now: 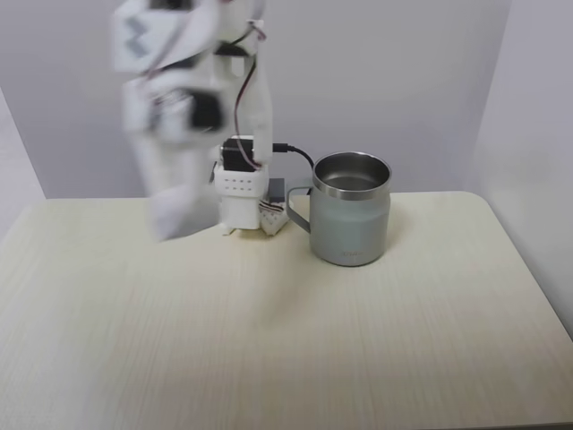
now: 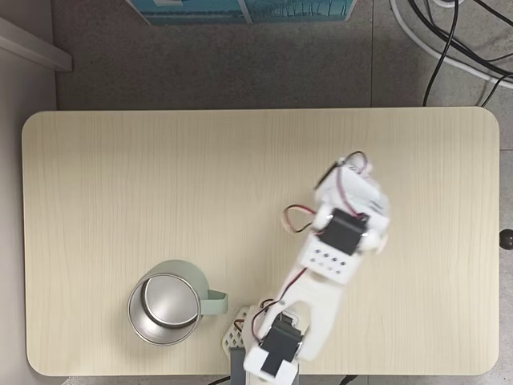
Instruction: Grasp a dressing and put it in the cup.
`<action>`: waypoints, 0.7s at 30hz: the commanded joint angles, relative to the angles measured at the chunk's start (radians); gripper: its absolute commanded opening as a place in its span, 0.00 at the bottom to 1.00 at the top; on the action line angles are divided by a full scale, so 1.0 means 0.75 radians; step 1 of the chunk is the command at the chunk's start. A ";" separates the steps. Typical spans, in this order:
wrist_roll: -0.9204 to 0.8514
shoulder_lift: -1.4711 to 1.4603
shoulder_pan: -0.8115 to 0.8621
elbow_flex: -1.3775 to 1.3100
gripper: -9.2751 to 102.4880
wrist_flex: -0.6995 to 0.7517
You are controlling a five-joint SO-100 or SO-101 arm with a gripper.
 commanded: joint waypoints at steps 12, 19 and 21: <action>0.652 -0.468 -1.076 -0.317 0.08 0.153; 0.693 -0.675 -1.458 -0.640 0.08 0.139; 0.679 -0.724 -1.516 -0.726 0.08 0.127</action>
